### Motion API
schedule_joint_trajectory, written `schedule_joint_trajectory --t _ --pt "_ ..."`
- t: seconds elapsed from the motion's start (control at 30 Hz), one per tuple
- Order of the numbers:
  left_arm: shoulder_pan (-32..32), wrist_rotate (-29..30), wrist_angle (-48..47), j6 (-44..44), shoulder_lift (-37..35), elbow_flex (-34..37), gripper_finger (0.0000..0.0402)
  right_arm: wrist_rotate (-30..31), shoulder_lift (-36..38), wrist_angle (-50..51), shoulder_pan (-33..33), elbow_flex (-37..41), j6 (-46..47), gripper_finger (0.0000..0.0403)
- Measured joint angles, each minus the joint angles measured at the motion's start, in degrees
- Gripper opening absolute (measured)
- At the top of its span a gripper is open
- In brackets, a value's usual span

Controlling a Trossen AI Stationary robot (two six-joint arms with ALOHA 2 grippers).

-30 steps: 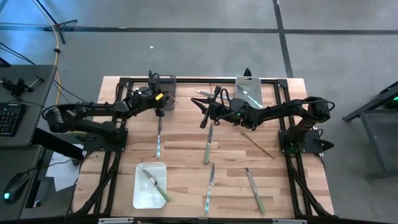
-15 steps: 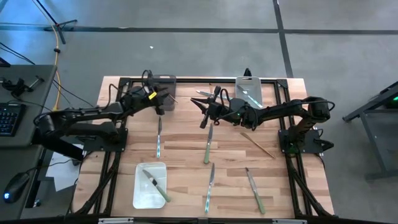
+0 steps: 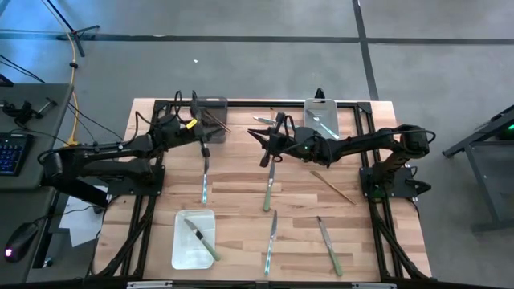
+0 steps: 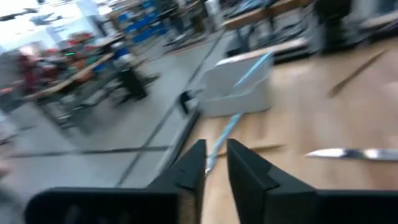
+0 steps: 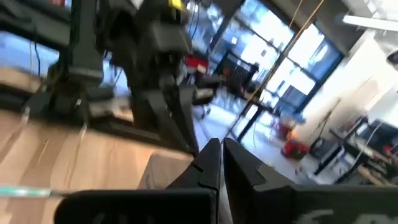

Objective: Sort silverware by color (type)
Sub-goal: Put the blue table knife into the gray bin

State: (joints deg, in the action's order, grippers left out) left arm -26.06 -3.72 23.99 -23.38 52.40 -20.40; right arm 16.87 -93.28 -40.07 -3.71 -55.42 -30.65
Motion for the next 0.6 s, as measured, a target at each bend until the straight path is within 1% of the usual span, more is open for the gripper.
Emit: schedule_joint_trajectory --t 0.1,0.17,0.37,0.43,0.53,0.6 --pt "2.77 -3.09 0.15 3.38 0.02 0.01 0.0009 2.98 0.25 3.59 0.00 0.43 0.94 0.0000" --pt "4.77 -4.60 3.21 5.01 0.21 1.12 0.0006 3.27 0.25 2.75 -0.37 2.65 2.52 0.0000" --pt "8.76 -4.36 16.09 9.21 0.28 7.00 0.0004 3.59 0.25 -11.92 -0.41 15.32 9.67 0.0000" --pt "9.27 -4.31 16.97 10.20 0.26 7.83 0.0001 3.98 0.25 -14.93 -0.37 18.53 12.38 0.0000" --pt "9.90 -3.92 17.76 11.26 0.31 8.54 0.0001 4.37 0.95 -14.23 -0.38 20.91 15.85 0.0000" --pt "10.47 -3.60 17.95 11.37 0.30 8.69 0.0001 4.38 2.11 -10.29 -0.39 21.07 18.11 0.0000"
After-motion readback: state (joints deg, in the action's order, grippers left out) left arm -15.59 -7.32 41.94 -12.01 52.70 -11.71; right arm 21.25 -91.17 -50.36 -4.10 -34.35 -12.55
